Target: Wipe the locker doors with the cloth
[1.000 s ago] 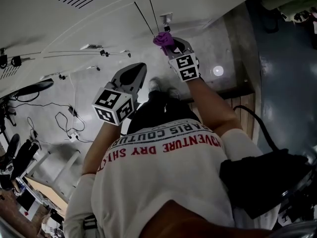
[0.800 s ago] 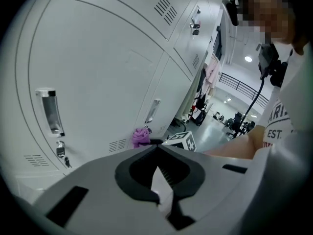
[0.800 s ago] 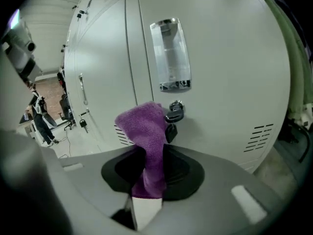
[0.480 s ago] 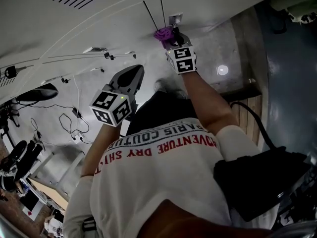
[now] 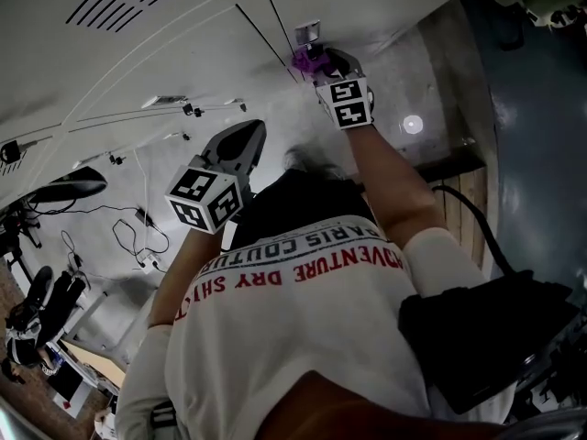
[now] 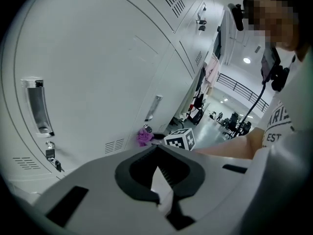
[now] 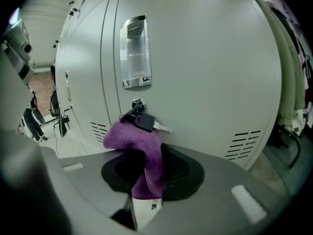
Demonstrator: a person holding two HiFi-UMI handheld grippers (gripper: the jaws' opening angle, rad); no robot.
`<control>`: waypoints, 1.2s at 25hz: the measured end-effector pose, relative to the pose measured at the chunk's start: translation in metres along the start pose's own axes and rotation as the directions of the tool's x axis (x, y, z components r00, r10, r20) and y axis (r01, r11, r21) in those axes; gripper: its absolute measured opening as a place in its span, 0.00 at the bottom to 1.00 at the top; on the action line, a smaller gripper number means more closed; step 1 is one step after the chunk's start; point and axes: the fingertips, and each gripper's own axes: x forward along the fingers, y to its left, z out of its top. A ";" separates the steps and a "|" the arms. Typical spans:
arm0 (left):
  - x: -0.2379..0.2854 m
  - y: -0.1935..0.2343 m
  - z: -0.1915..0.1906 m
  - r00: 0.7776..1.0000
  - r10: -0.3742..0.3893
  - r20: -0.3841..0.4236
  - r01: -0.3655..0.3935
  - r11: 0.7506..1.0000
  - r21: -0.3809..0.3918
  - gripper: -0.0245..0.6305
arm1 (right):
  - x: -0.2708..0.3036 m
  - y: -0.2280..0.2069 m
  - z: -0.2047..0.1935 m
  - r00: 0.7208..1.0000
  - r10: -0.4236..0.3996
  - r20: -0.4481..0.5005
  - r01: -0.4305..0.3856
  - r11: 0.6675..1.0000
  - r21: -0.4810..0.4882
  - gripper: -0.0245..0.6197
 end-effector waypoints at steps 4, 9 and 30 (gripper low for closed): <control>0.008 -0.006 -0.001 1.000 -0.014 -0.011 0.014 1.000 0.011 0.04 | -0.007 -0.027 -0.004 0.999 -0.036 0.002 0.036 0.999 0.019 0.17; 0.021 -0.011 0.005 1.000 -0.026 -0.015 0.027 0.999 0.033 0.04 | -0.027 -0.098 -0.014 0.984 -0.176 0.002 0.175 0.978 0.111 0.17; 0.004 -0.054 0.027 0.999 -0.030 0.043 0.028 0.999 0.041 0.04 | -0.107 -0.127 0.018 0.988 -0.157 -0.002 0.156 0.981 0.114 0.17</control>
